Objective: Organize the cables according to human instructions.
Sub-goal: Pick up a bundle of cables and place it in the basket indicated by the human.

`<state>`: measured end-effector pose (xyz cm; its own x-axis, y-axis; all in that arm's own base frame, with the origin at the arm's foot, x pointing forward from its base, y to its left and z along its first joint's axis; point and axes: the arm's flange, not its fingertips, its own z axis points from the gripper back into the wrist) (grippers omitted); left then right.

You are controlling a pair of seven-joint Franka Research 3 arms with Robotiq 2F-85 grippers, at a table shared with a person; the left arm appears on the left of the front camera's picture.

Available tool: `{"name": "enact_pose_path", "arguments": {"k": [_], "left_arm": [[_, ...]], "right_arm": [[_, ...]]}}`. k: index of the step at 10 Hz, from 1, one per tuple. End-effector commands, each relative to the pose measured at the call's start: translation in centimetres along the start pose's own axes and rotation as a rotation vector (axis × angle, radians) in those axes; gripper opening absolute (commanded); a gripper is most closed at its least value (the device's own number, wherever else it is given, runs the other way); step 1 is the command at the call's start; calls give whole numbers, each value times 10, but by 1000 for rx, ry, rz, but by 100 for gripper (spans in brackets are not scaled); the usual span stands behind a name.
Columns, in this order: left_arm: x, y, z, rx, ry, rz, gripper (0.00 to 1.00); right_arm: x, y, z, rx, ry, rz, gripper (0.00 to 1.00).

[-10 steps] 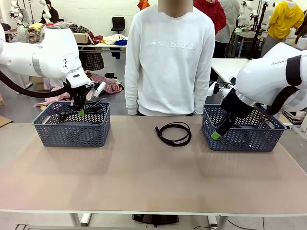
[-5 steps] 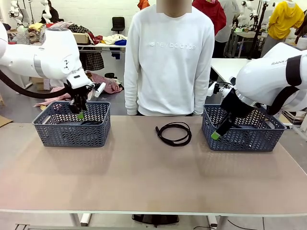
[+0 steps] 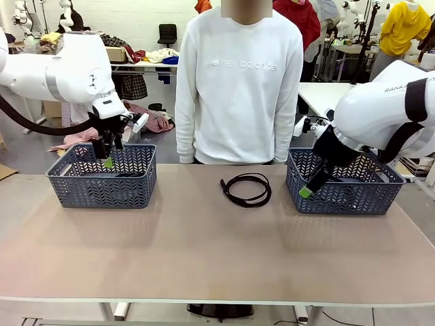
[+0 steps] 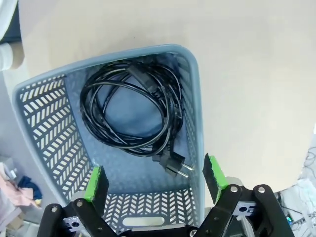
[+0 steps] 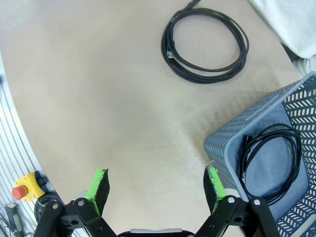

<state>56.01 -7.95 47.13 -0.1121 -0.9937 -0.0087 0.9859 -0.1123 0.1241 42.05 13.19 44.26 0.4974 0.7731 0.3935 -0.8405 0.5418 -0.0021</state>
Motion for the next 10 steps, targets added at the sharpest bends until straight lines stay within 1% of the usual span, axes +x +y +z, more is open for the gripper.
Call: {"name": "enact_pose_path", "arguments": {"k": [1,2,3,4,5,10], "left_arm": [[-4,1,5,-27,-47,-11,100],[-4,1,5,-39,-55,2,100],[-5,1,5,-30,-53,73,100],[-4,-1,5,-63,-17,90,100],[-1,-1,2,-25,-26,26,100],[-1,-1,2,-25,-26,26,100]], "right_arm": [[2,-1,1,-3,-1,-2,100],[2,-1,1,-3,-1,-2,100],[2,-1,1,-3,-1,-2,100],[2,-1,1,-3,-1,-2,100],[2,-1,1,-3,-1,-2,100],[2,-1,1,-3,-1,-2,100]]}}
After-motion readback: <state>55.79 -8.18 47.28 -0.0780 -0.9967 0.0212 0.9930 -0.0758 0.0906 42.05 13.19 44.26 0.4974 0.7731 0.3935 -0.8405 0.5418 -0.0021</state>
